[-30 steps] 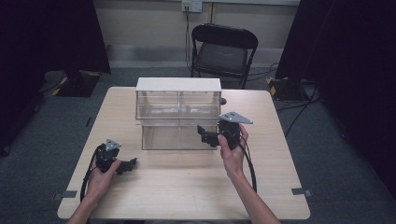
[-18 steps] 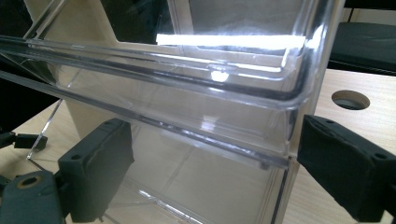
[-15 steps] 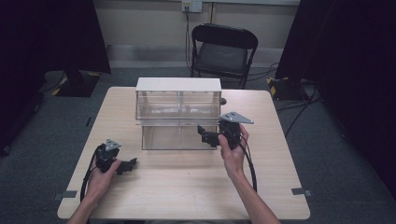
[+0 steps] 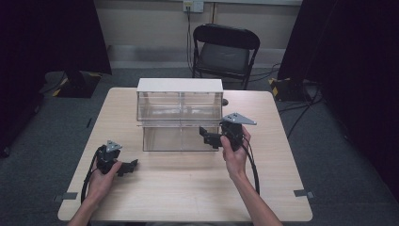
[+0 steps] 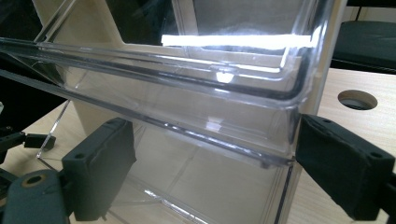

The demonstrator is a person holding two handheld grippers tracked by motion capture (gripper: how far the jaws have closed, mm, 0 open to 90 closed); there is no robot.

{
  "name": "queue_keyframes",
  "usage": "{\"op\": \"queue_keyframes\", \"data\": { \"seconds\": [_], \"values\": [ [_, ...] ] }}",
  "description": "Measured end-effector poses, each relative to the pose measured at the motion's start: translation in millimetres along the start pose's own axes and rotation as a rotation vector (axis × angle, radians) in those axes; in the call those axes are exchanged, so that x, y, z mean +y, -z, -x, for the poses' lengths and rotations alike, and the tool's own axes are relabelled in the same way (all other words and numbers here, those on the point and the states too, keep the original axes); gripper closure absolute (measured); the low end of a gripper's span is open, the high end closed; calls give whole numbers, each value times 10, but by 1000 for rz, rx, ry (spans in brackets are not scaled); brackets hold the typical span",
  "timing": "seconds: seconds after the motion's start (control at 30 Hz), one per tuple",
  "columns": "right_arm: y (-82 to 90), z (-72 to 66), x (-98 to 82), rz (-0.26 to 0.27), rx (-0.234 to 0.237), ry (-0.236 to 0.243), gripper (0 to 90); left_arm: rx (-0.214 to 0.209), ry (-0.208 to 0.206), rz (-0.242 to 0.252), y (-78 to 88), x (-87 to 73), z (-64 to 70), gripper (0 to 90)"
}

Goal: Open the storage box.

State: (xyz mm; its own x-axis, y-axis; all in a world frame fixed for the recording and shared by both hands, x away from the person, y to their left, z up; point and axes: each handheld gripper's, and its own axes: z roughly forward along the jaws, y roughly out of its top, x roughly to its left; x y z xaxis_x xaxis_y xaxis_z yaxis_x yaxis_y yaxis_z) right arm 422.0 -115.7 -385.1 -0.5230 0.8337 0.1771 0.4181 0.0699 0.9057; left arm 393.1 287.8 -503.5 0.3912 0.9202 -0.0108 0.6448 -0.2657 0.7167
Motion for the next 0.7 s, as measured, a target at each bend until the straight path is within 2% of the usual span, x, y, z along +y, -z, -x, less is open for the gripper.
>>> {"op": "queue_keyframes", "data": {
  "seconds": [0.7],
  "values": [
    [11, 7, 3, -2, 7, 0, 123, 0, 0, 0, 0, 0, 0, 1]
  ]
}}
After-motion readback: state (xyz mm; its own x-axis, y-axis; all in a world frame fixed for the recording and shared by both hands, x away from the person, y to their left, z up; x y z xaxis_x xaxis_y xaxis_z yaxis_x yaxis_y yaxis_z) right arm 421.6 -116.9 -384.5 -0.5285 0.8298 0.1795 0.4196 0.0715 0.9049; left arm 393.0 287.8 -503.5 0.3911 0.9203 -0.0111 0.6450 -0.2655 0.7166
